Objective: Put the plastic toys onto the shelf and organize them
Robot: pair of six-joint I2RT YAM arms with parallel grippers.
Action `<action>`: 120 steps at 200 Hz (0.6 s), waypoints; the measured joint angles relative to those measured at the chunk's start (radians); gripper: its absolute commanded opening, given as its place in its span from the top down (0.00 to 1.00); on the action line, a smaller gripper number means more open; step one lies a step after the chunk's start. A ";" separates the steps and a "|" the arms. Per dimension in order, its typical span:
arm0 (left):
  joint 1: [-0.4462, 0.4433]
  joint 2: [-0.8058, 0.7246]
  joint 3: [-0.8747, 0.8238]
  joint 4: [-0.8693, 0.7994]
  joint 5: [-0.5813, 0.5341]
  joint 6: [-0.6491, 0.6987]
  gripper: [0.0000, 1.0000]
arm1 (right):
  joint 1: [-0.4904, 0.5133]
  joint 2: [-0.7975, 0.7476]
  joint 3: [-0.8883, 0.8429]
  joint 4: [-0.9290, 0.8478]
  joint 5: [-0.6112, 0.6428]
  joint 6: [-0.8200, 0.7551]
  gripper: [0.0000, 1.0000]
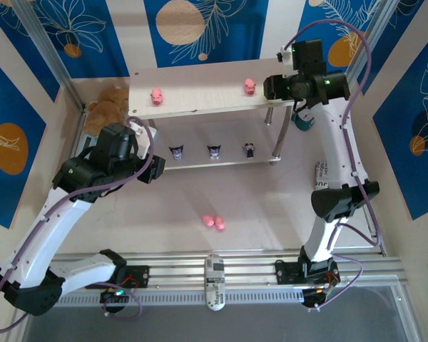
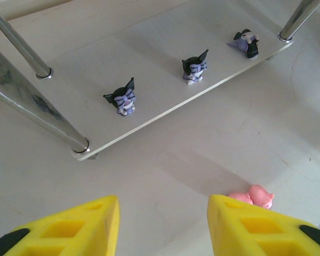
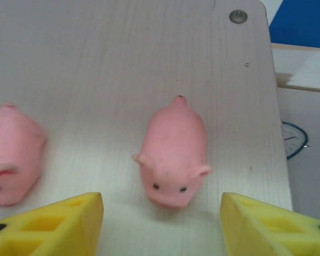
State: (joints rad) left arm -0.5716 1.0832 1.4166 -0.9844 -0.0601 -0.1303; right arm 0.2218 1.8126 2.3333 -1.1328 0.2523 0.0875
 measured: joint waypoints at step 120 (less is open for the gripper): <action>-0.217 0.095 -0.251 0.096 0.069 -0.152 0.54 | 0.034 -0.526 -0.385 0.156 -0.066 0.089 0.36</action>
State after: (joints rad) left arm -0.7891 1.1778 1.1660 -0.8886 0.0086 -0.2825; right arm 0.2554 1.2865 1.9484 -0.9771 0.1867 0.1761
